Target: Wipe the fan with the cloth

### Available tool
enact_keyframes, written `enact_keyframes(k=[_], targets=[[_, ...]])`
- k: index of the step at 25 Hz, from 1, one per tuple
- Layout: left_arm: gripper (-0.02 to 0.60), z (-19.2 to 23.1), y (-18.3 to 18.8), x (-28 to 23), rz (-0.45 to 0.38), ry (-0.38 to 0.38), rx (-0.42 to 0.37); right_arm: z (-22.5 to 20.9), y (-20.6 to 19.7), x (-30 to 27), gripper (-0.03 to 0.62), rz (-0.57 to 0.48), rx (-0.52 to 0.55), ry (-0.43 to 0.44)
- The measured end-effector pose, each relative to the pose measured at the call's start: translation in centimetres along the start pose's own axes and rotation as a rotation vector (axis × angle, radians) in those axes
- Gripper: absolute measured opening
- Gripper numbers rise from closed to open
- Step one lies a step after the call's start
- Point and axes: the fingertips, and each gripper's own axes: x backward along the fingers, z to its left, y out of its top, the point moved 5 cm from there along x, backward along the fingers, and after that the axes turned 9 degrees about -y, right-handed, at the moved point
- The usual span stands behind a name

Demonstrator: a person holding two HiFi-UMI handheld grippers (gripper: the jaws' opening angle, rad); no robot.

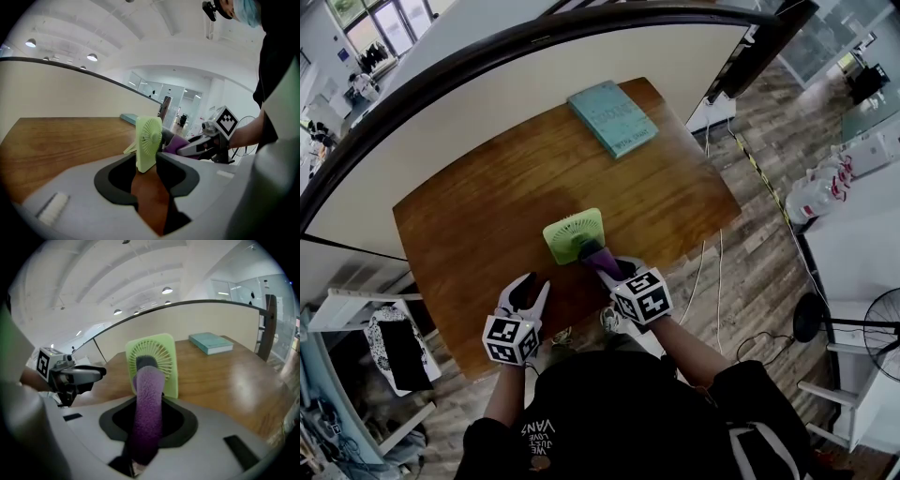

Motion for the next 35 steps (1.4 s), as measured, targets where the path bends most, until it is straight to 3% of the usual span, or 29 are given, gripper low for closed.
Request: enact_keyframes(k=[7, 12, 20, 35], targets=[[0.121, 0.2, -0.4, 1.3, 0.001, 0.017, 0.006, 5.2, -0.7, -3.1, 0.1, 0.054, 0.098, 0.11], [0.121, 0.1, -0.7, 1.6, -0.001, 0.025, 0.016, 6.5, -1.2, -5.2, 0.1, 0.102, 0.156, 0.129], [0.121, 0.1, -0.7, 0.9, 0.004, 0.012, 0.015, 3.8, -1.5, -5.4, 0.1, 0.114, 0.126, 0.078], [0.121, -0.9, -0.2, -0.9, 0.008, -0.016, 0.003, -5.0, -2.9, -2.4, 0.1, 0.112, -0.017, -0.116]])
